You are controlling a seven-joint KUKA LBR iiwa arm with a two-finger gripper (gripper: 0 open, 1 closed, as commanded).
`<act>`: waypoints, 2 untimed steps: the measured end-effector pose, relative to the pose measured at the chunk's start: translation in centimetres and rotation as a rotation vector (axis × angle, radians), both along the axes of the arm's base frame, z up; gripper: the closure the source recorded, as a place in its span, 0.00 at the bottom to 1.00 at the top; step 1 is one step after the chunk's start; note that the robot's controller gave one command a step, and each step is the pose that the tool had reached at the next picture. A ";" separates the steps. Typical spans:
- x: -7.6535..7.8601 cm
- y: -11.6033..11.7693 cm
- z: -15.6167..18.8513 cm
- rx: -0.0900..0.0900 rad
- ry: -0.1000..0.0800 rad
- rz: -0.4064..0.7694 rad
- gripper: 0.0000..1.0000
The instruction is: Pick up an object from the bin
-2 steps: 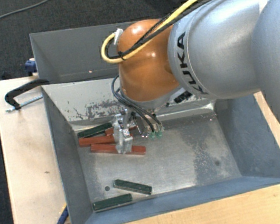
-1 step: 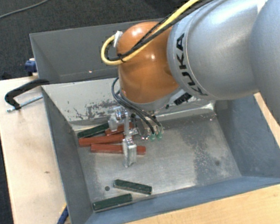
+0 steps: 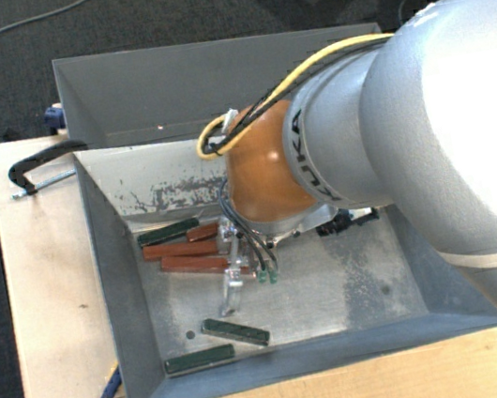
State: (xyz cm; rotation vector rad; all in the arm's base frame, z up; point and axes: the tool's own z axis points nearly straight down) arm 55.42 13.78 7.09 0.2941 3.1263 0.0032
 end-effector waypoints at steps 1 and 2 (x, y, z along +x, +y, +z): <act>0.3 0.1 0.6 0.002 -0.012 0.001 1.00; 2.3 2.1 9.9 0.004 -0.013 -0.012 1.00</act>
Offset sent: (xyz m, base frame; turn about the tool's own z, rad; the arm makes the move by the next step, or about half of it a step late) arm 0.0000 0.0000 0.0000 0.0000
